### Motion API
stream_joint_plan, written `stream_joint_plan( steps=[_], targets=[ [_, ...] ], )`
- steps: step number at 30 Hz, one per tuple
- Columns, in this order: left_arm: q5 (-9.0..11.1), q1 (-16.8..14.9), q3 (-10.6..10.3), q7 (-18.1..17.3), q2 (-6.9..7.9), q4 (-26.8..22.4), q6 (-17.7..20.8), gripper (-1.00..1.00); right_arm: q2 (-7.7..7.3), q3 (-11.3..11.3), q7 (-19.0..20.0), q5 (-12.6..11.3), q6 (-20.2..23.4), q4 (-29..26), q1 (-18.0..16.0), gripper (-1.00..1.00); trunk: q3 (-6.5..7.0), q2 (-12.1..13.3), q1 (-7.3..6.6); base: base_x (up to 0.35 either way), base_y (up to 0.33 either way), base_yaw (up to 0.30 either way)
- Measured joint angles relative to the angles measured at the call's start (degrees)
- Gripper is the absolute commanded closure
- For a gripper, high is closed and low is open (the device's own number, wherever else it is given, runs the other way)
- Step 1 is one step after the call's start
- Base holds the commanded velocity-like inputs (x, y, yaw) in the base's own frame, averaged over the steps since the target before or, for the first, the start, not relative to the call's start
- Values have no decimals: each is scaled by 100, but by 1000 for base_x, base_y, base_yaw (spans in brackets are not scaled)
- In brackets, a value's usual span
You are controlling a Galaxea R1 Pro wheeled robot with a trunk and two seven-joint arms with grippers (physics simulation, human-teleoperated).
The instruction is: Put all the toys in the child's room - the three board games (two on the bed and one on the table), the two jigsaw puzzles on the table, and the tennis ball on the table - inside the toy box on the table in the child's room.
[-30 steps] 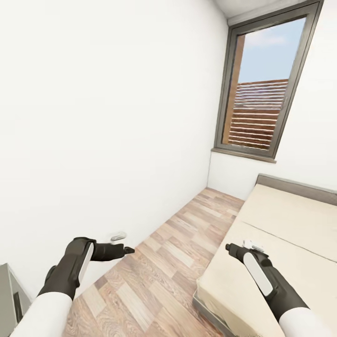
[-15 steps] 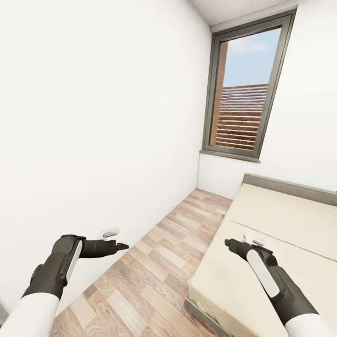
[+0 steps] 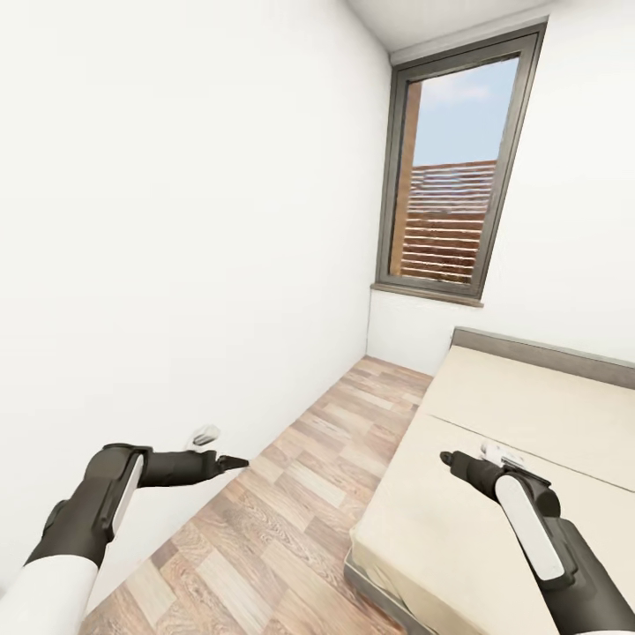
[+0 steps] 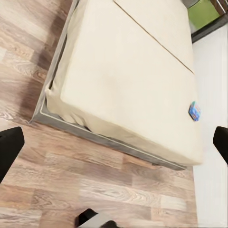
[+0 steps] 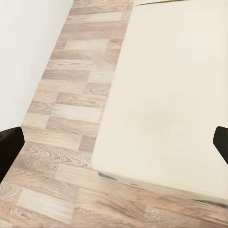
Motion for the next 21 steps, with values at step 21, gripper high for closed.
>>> stream_joint_plan(
  steps=[21],
  targets=[
    [-48,32,4,-877,251,5,-73,-100,51,-137,20,-4,-39,-1,17,-100,0,0,0,0,0,0]
  ],
)
